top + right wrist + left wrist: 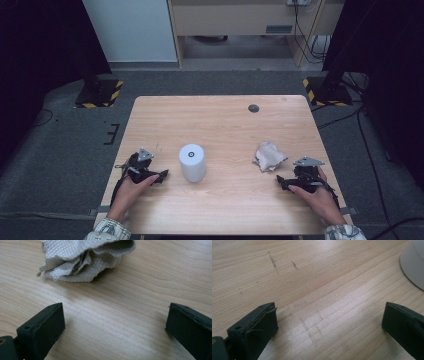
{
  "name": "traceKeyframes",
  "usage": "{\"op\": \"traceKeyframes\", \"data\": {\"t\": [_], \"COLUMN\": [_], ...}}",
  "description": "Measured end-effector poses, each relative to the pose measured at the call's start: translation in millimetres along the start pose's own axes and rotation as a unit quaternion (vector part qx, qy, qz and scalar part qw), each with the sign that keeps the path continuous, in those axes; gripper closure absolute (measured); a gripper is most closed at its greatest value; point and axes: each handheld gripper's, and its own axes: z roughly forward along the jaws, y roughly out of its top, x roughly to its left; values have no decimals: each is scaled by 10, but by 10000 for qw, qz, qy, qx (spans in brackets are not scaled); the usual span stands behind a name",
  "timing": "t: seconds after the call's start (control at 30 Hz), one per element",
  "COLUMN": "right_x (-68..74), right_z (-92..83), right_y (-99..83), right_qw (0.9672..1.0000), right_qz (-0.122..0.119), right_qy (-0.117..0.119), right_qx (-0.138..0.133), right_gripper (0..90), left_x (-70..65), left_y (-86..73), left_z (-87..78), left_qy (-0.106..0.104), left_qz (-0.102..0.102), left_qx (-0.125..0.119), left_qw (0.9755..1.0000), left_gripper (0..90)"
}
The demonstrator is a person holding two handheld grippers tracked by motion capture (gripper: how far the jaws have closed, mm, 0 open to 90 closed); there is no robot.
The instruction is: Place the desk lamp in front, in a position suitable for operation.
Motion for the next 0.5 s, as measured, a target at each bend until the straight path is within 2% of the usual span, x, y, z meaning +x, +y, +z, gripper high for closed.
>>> {"op": "traceKeyframes", "data": {"t": [0.5], "right_x": [3], "right_z": [6], "right_y": [5], "right_qw": [10000], "right_qz": [3], "right_qy": [6], "right_qx": [-2], "right_gripper": [23], "left_x": [-5], "left_y": [-1], "left_z": [-2], "left_qy": [1], "left_qz": [9], "left_qx": [5], "left_qw": [10000], "left_gripper": [0]}}
